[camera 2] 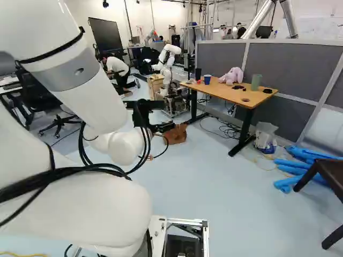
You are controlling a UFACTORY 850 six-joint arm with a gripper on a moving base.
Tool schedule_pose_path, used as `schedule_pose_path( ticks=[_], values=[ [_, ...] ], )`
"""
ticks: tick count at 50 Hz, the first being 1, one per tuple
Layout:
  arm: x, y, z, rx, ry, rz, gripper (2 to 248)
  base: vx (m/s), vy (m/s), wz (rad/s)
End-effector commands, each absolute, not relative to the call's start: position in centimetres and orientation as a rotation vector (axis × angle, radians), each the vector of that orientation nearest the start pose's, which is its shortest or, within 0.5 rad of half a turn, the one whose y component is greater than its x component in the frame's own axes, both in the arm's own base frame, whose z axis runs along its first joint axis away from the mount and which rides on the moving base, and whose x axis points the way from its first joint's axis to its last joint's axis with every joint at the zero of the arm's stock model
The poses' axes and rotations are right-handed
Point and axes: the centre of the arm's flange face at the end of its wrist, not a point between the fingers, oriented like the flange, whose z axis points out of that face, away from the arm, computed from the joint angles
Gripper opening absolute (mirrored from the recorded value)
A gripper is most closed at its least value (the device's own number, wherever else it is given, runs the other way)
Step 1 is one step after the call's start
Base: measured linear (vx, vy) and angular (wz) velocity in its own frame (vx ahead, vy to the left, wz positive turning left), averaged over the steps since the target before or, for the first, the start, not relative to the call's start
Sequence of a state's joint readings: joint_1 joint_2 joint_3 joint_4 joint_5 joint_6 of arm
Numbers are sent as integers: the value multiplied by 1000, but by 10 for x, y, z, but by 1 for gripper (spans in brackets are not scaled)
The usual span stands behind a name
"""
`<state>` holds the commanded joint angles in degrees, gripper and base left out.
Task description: Pick up the bag on the ground and place it on the table
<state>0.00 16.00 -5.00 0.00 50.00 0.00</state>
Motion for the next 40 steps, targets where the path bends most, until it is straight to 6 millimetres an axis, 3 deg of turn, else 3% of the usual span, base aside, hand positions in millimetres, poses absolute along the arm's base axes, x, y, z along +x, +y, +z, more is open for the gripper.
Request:
schedule_pose_path(
  ticks=[40],
  values=[
    [270, 0, 366, -2558, 0, -1824, 247, 107, 3, 2]
  ],
)
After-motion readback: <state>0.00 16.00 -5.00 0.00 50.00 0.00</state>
